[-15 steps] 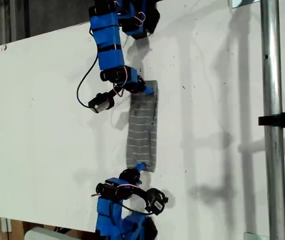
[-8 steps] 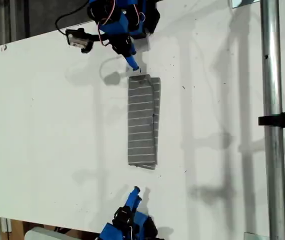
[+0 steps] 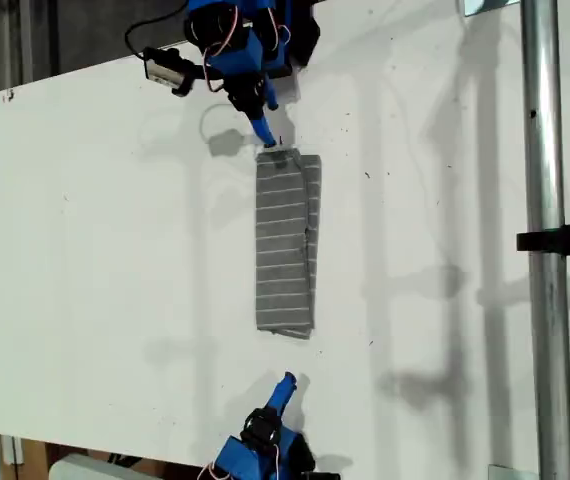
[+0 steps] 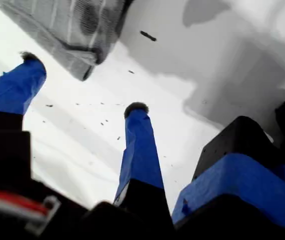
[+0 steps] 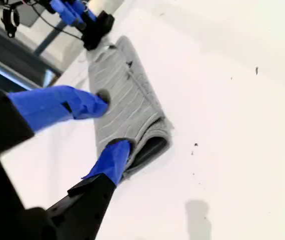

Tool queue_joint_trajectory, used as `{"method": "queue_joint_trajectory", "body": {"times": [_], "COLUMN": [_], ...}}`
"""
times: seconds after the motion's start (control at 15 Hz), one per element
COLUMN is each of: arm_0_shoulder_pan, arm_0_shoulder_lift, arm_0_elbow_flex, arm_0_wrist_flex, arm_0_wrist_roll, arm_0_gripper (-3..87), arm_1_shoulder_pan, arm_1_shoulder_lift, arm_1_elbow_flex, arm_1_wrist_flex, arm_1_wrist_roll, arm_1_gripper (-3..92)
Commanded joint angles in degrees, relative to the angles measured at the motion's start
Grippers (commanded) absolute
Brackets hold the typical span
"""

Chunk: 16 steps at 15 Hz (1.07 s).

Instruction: Grasp corners of a towel and fold twice.

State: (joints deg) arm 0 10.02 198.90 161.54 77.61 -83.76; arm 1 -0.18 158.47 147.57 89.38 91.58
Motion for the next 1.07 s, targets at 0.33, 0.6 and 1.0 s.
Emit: {"method": "queue_joint_trajectory", "body": {"times": [0.33, 0.6, 1.0], "arm_0_shoulder_pan": [3.34, 3.16, 2.99], "arm_0_shoulder_lift": [0.53, 0.53, 0.53], "arm_0_elbow_flex": [7.38, 6.68, 6.86], "arm_0_wrist_flex": [-4.66, -3.43, -3.34], "arm_0_wrist_roll": [-5.27, -5.45, -5.71], "arm_0_gripper": [-2.6, -2.6, -2.6], "arm_1_shoulder_pan": [-0.70, 0.97, 1.05], "arm_1_shoulder_lift": [25.93, 3.25, -30.50], "arm_1_elbow_flex": [11.07, 8.00, -0.88], "arm_1_wrist_flex": [-1.85, -9.32, -23.29], "arm_1_wrist_roll": [2.29, 2.11, 0.53], "arm_1_gripper": [39.8, 39.3, 39.9]}}
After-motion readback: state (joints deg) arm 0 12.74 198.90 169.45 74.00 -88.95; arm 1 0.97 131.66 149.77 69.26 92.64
